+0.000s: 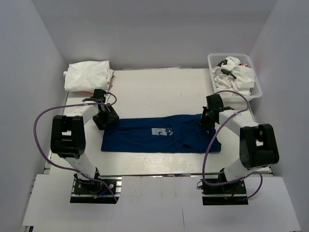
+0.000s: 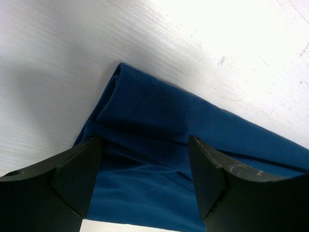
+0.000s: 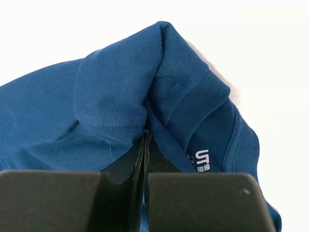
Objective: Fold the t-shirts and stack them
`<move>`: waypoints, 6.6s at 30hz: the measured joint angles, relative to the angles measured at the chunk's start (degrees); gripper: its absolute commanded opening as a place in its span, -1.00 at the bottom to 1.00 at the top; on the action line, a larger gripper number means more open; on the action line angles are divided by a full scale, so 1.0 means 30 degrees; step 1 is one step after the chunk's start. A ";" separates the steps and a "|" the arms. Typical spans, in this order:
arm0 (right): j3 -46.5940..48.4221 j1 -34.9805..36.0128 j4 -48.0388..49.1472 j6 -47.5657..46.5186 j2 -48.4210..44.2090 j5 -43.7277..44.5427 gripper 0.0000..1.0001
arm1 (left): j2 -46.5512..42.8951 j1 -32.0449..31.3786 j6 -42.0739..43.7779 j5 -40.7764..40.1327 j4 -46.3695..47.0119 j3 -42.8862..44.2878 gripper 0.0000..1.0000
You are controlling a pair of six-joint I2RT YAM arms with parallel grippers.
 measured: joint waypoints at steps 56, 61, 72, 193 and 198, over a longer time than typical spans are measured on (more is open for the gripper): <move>0.3432 0.2244 -0.1661 -0.4357 0.1377 0.5843 -1.00 | -0.0138 -0.0073 -0.0022 -0.0721 0.0401 -0.0342 0.63; 0.3330 0.0889 -0.1515 -0.3249 0.0758 0.3971 -1.00 | -0.0131 -0.0080 -0.0022 -0.0845 0.0415 -0.0357 0.63; -0.1137 -0.3548 0.2470 -0.2062 -0.1399 -0.6703 -1.00 | -0.0109 -0.0124 -0.0015 -0.1158 0.0415 -0.0357 0.63; 2.6287 0.6280 -0.3687 -0.3781 1.4870 -0.1239 0.80 | -1.0411 -1.5562 -0.7526 0.0124 -0.4233 -0.1632 0.98; 2.0961 0.7825 -0.4182 -0.3082 0.9566 0.0452 0.80 | -1.2932 -1.5511 -0.8728 -0.2055 -0.6229 -0.1763 0.98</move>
